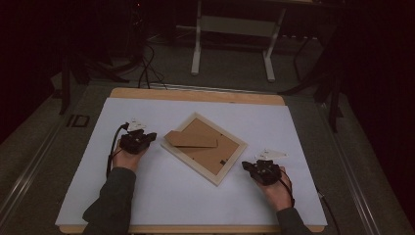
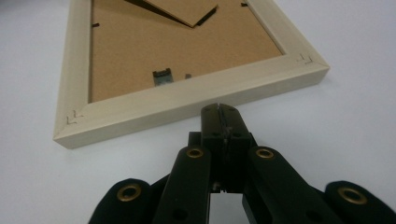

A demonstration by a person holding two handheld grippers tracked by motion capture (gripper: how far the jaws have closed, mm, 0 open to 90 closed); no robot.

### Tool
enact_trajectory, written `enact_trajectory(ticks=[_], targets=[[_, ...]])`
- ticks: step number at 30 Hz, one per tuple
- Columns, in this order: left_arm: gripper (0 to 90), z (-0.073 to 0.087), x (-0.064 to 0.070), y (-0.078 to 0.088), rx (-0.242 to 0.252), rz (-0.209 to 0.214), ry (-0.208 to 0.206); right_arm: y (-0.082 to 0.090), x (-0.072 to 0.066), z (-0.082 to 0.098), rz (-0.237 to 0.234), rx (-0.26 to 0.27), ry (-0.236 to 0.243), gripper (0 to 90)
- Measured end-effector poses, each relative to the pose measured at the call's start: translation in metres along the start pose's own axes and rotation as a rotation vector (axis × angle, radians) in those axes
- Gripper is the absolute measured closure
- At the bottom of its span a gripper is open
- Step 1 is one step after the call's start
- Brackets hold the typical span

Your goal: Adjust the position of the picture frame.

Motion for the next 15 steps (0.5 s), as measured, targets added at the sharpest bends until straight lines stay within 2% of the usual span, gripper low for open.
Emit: enact_trajectory(ticks=[6, 8, 10, 15], targets=[[90.0, -0.004, -0.001, -0.011, -0.027, 0.015, -0.001, -0.006, -0.002, -0.002, 0.002, -0.009, 0.001, 89.9], [90.0, -0.006, -0.001, -0.019, -0.047, 0.043, 0.001, -0.008, -0.002, -0.002, 0.004, -0.016, -0.002, 89.9], [90.0, -0.007, 0.001, -0.023, -0.042, 0.052, -0.007, -0.011, -0.002, -0.002, 0.004, -0.022, -0.004, 89.9], [90.0, -0.006, 0.001, -0.033, -0.065, 0.048, 0.000, -0.016, -0.001, -0.002, 0.008, -0.031, -0.012, 89.9]])
Point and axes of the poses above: each handheld gripper's, and its own axes: y roughly backward along the jaws, z roughly out of its underside, x roughly to its right, the point moved 1 cm from there along -y, roughly forward along the jaws, and after that the axes turned 7 degrees about -x, right-handed, at the moved point
